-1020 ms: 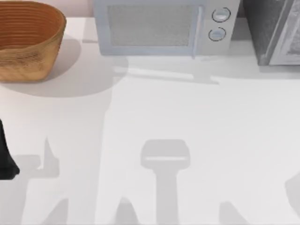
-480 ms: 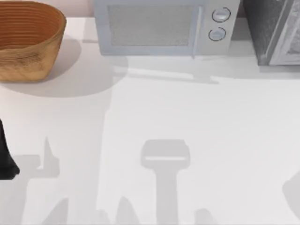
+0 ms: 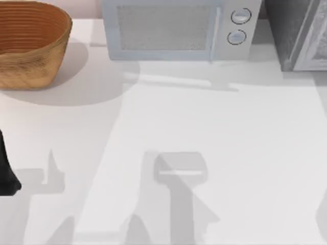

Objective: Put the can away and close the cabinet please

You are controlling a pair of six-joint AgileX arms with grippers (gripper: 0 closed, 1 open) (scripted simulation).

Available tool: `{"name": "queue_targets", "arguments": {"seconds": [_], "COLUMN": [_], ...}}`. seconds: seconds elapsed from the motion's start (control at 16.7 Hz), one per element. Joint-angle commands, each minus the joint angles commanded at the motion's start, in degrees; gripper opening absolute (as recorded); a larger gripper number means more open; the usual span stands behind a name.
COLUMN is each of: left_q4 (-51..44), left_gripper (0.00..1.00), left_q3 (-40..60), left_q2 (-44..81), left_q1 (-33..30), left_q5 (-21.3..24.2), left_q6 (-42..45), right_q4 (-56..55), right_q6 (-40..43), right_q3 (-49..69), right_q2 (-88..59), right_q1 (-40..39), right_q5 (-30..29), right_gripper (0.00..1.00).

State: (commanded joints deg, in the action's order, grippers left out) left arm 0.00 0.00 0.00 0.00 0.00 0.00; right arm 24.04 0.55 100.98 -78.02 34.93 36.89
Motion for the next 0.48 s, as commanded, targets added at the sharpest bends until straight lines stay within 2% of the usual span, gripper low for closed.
{"name": "queue_targets", "arguments": {"seconds": [0.48], "left_q4": [0.0], "left_gripper": [1.00], "left_q3": [0.0], "left_q2": [0.0], "left_q1": [0.0], "left_q5": [0.0], "left_q6": [0.0], "right_q4": [1.0], "right_q6": [-0.2], "right_q3": [-0.6], "right_q2": [1.9], "right_q1": [-40.6], "right_q5": [-42.0], "right_gripper": [1.00]}}
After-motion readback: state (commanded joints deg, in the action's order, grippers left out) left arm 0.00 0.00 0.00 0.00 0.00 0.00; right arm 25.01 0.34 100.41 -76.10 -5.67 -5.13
